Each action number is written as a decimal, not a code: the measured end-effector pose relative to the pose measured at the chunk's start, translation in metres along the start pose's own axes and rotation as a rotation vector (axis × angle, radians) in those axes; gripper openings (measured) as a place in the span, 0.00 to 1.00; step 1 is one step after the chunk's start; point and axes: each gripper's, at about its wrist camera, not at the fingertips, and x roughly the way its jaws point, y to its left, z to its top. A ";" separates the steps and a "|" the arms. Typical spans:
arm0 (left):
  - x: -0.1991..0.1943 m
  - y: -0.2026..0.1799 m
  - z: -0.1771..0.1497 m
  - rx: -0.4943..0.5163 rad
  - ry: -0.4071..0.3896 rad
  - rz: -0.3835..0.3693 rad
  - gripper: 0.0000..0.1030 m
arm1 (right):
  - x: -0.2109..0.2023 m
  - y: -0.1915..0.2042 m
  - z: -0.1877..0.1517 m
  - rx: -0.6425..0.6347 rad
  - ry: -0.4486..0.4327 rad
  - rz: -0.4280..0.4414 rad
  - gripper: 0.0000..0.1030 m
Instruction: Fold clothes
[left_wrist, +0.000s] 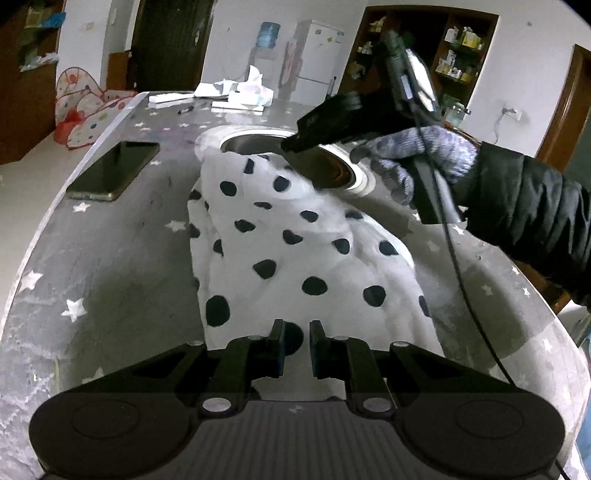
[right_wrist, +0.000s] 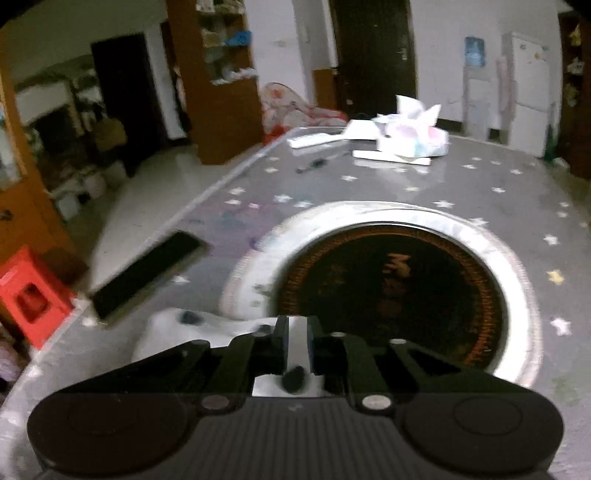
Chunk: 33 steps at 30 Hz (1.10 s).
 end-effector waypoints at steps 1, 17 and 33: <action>0.000 0.001 -0.001 -0.002 0.002 -0.001 0.15 | -0.001 0.002 0.000 0.001 0.008 0.047 0.10; 0.004 0.002 -0.005 -0.014 0.008 -0.021 0.15 | 0.041 0.048 0.018 -0.049 0.000 0.164 0.19; 0.004 0.005 -0.006 -0.019 -0.004 -0.031 0.16 | 0.054 0.082 0.010 -0.147 0.080 0.048 0.13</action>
